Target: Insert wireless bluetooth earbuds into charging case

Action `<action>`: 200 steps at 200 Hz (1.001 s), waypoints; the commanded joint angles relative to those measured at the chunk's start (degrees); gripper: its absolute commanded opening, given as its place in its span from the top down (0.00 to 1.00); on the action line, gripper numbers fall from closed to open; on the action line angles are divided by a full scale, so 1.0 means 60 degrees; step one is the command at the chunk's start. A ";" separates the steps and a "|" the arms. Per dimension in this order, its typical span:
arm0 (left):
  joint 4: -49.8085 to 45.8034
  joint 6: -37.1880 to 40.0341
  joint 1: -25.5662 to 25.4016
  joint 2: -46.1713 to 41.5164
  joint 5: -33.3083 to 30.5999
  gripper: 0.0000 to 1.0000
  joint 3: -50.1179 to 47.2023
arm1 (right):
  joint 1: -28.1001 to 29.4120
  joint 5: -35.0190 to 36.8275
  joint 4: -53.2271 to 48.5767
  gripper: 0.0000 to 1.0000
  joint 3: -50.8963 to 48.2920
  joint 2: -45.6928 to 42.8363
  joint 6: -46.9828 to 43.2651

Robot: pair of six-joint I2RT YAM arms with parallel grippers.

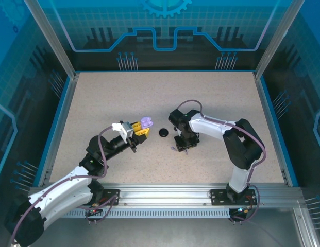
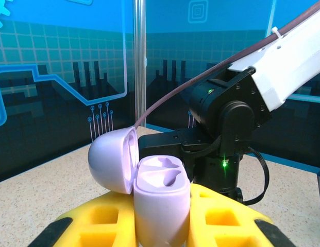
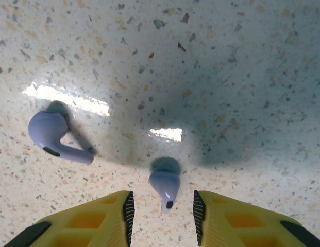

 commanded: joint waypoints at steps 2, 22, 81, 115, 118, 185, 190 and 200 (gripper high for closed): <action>-0.0008 0.0065 -0.0073 -0.0187 -0.0125 1.00 0.0003 | 0.0090 0.0083 -0.0274 0.62 0.0300 0.0362 0.0299; -0.0008 0.0073 -0.0075 -0.0173 -0.0104 1.00 -0.0005 | 0.0095 -0.0047 -0.0242 0.64 0.0347 0.0534 0.0327; -0.0002 0.0088 -0.0082 -0.0172 -0.0122 1.00 -0.0008 | 0.0087 -0.0156 -0.0276 0.67 0.0253 0.0940 0.0391; 0.0002 0.0087 -0.0081 -0.0172 -0.0129 1.00 0.0005 | 0.0094 -0.0177 -0.0227 0.71 0.0257 0.1171 0.0406; 0.0002 0.0087 -0.0074 -0.0172 -0.0122 1.00 0.0012 | 0.0095 -0.0179 -0.0214 0.71 0.0247 0.1185 0.0402; -0.0023 0.0120 -0.0069 -0.0174 -0.0131 1.00 0.0018 | 0.0075 -0.0058 0.0036 0.76 0.0000 0.0579 0.0330; -0.0035 0.0109 -0.0073 -0.0172 -0.0132 1.00 0.0024 | 0.0057 -0.0029 0.0037 0.77 -0.0017 0.0468 0.0328; -0.0023 0.0109 -0.0071 -0.0172 -0.0132 1.00 0.0018 | 0.0036 0.0000 0.0073 0.77 -0.0054 0.0201 0.0265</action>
